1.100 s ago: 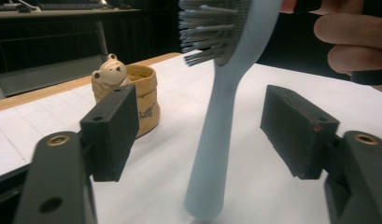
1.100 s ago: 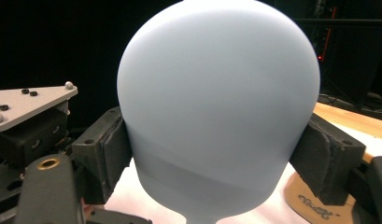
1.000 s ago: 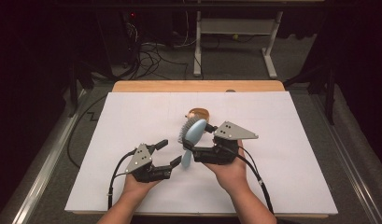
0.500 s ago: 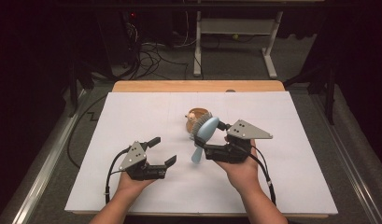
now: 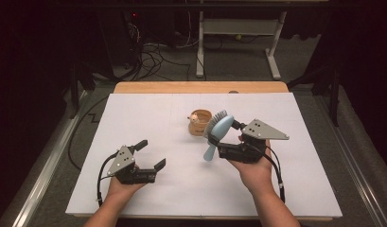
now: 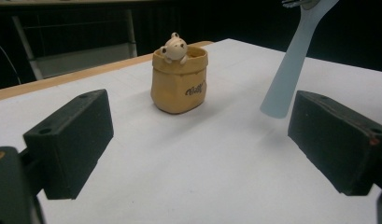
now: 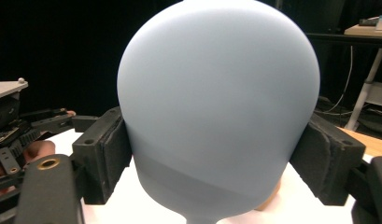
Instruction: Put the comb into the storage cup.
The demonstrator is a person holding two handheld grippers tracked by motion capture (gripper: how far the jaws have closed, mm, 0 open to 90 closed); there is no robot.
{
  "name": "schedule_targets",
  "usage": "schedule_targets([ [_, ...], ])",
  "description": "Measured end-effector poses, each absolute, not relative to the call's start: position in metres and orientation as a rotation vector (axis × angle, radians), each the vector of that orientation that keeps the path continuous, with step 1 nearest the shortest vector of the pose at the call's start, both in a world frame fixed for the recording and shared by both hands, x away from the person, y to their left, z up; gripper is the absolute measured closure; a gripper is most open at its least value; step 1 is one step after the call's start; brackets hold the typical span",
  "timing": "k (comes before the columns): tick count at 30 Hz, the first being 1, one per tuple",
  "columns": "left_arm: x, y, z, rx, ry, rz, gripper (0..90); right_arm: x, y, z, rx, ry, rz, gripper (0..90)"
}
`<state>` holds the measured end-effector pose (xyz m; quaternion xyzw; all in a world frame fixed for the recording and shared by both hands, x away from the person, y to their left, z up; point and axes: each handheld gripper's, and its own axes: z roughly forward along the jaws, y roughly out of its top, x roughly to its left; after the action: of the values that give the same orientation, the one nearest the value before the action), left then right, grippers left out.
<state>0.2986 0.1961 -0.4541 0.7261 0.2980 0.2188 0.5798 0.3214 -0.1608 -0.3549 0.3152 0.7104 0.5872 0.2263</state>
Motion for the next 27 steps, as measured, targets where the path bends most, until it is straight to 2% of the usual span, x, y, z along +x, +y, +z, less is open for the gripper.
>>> schedule_targets([
  [10,0.299,0.200,-0.459,1.691,0.706,0.500,0.1,0.325,-0.176,-0.359,0.900,1.935,1.599,20.8],
  [27,0.300,0.207,-0.460,1.676,0.719,0.494,0.0,0.330,-0.198,-0.358,0.934,1.885,1.576,20.8],
])
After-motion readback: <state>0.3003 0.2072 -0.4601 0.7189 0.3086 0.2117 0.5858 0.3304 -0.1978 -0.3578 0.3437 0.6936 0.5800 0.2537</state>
